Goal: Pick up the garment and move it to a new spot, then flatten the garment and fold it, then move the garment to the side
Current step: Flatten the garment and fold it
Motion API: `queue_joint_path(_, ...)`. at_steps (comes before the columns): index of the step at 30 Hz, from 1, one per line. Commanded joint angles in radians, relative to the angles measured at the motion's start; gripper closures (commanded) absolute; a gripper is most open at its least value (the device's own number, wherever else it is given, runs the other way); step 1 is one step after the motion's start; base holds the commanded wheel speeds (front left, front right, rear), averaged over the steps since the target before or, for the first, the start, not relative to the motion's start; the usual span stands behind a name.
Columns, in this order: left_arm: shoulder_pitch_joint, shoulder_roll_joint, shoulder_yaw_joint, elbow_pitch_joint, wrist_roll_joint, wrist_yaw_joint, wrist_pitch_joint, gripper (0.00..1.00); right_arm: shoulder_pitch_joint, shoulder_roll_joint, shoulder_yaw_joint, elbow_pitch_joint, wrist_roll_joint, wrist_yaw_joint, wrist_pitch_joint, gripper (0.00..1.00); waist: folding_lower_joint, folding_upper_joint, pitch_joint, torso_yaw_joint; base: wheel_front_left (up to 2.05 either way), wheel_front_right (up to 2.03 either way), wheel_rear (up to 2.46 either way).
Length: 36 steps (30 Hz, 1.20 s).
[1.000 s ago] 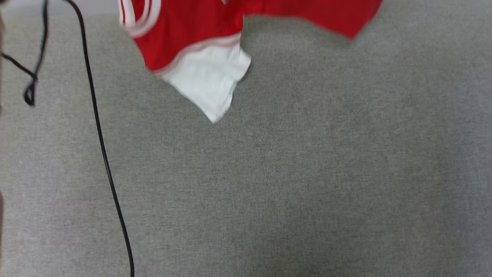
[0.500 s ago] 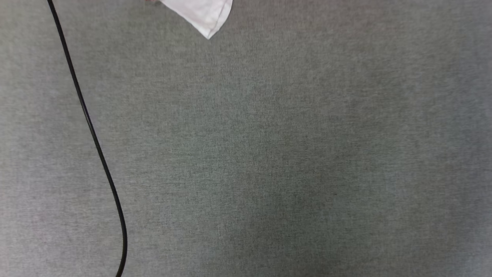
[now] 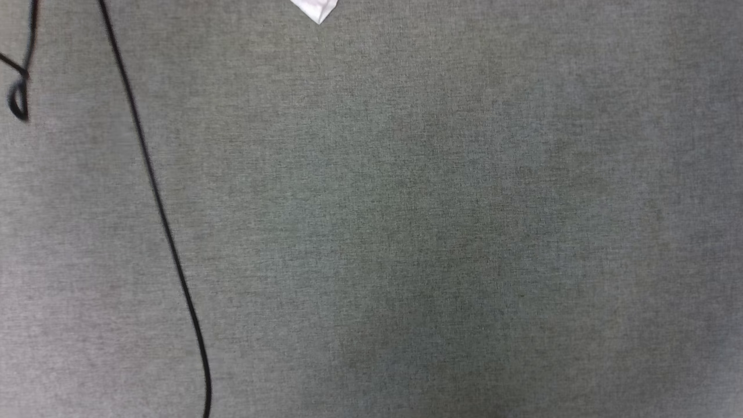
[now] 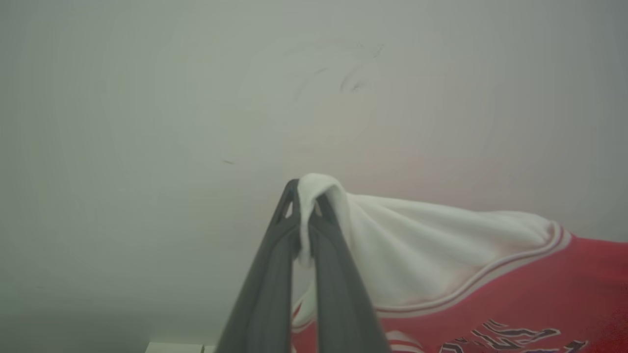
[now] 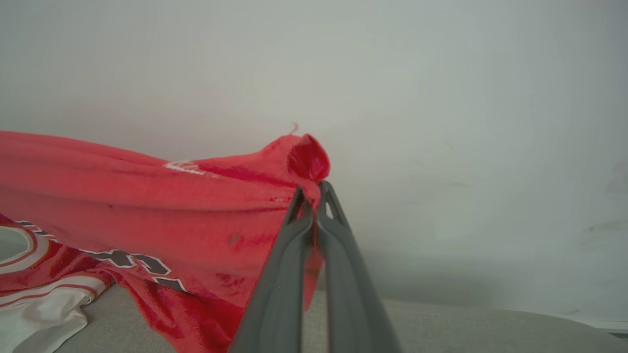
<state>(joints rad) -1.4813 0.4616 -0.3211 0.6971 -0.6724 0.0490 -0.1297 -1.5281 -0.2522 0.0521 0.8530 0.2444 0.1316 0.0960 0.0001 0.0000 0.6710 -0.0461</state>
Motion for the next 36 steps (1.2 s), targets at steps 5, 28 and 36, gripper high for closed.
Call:
queue_joint_path(5,0.138,-0.021,0.003,0.052,-0.039,-0.044,-0.056,1.00,0.139,-0.005,0.068,-0.001,0.075,-0.002,-0.024,1.00,-0.0001,0.0000,-0.033,0.010,0.00,0.00,0.00)
queue_joint_path(28,1.064,-0.065,0.130,-0.127,-0.148,0.001,-0.137,1.00,1.043,-0.082,0.075,-0.268,0.275,-0.003,-0.049,1.00,-0.0001,0.0000,-0.428,0.047,0.00,0.00,0.00)
queue_joint_path(36,1.377,-0.031,0.163,-0.336,-0.170,0.105,-0.099,1.00,1.357,-0.036,-0.078,-0.492,0.228,-0.006,0.040,1.00,-0.0001,0.0000,-0.542,0.041,0.00,0.00,0.00)
